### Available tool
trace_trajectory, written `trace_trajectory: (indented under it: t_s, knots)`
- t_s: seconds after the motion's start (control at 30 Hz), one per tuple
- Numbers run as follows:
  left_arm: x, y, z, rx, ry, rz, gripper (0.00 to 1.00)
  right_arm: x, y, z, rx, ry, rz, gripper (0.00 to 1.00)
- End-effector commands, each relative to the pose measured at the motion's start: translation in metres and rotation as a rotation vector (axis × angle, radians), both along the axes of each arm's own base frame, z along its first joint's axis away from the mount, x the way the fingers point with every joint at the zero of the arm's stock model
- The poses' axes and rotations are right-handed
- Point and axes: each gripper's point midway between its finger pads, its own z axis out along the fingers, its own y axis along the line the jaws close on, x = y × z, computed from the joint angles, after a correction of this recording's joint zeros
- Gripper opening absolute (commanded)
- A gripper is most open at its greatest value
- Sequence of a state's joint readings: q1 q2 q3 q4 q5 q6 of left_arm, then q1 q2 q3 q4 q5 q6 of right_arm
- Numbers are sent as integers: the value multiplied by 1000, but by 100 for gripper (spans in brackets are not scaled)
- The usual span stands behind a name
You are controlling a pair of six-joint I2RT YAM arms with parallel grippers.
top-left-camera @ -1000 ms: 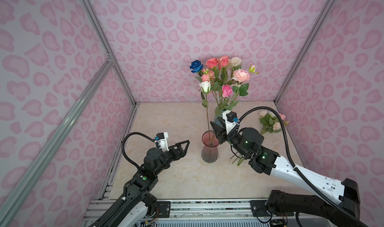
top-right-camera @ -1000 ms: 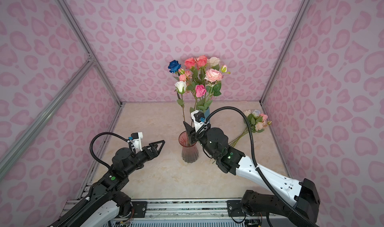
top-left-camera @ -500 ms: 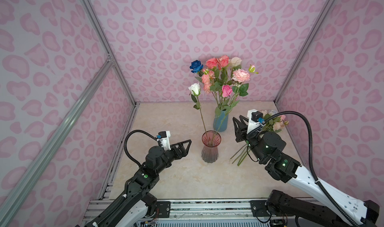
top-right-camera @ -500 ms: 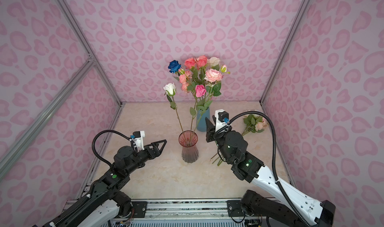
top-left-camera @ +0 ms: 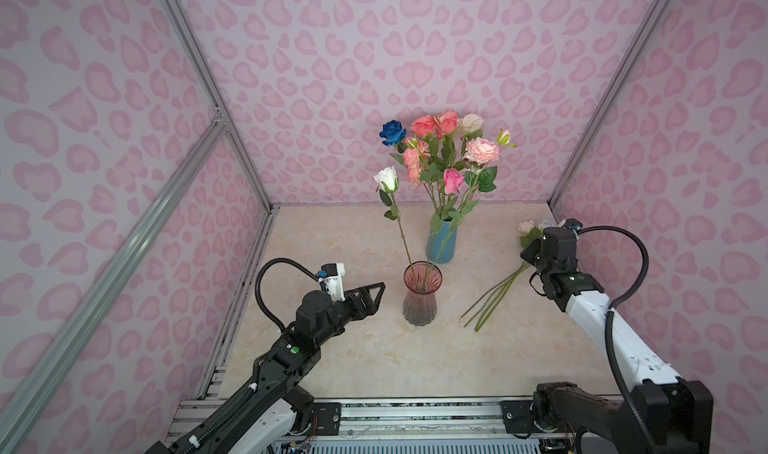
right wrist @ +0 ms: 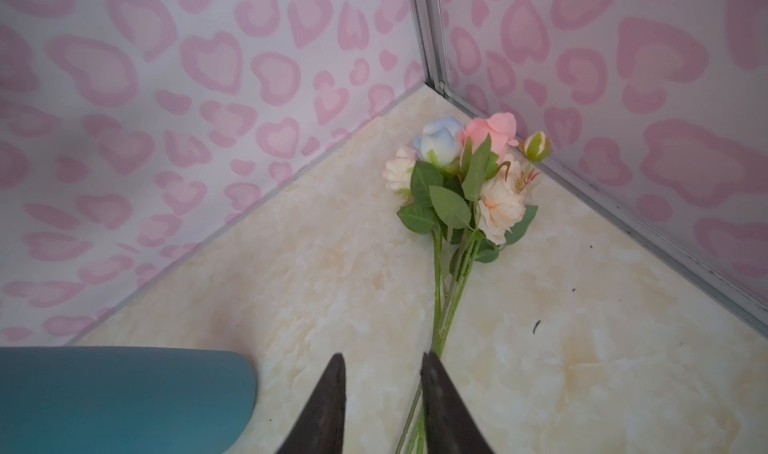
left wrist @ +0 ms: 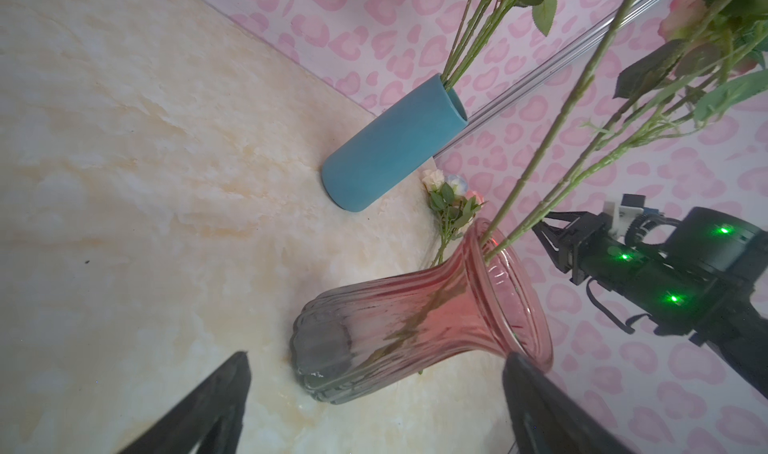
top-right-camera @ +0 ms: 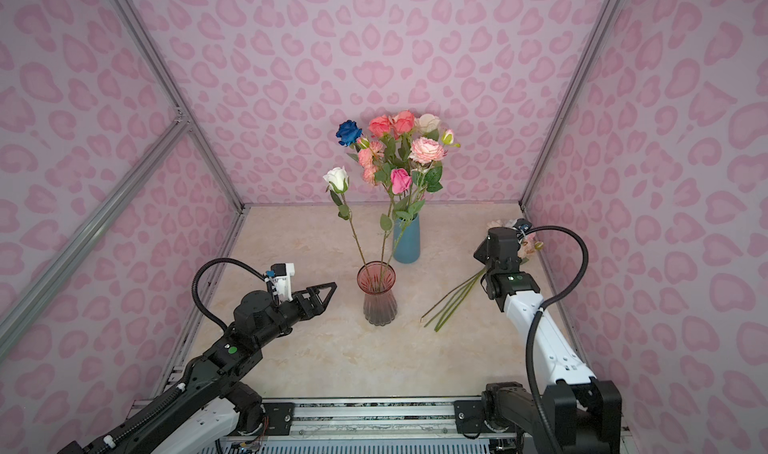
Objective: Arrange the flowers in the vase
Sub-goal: 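Release the white rose and return the right gripper to the bunch, then grasp a pink rose stem from the bunch with the right gripper and lift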
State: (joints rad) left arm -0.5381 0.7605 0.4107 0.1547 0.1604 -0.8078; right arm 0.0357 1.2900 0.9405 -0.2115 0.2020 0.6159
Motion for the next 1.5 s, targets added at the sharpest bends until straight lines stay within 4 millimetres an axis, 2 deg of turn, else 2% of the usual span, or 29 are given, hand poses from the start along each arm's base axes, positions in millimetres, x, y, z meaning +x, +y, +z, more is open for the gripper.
trace_trajectory:
  t_s: [0.0,0.13,0.3,0.6,0.7,0.8,0.9,1.17,1.23,1.4,1.47]
  knots:
    - [-2,-3,-1,3,0,-20,96,10,7,-44,108,158,45,25]
    - [-4,-5,-6,10,16,-31,96,21,-16,-87,110,288,-30,20]
    - [-2,-6,-9,28,21,-36,96,30,-39,-105,140,303,-68,22]
    - [8,-12,-12,60,35,-44,96,39,-47,-137,157,374,-64,23]
    - [10,-15,-11,66,38,-57,96,46,-44,-141,168,383,-36,23]
    - [10,-16,-11,70,38,-58,96,50,-44,-145,172,386,-31,14]
    - [11,-14,-11,72,37,-48,96,51,-43,-149,180,390,-28,10]
    - [10,-14,-12,76,41,-51,96,49,-42,-159,205,410,-19,13]
    - [10,-14,-11,78,35,-50,96,50,-40,-157,209,398,-11,12]
    - [10,-13,-9,78,33,-46,96,51,-39,-151,215,382,-2,3]
    - [10,-13,-9,79,32,-47,96,51,-36,-139,217,346,4,1]
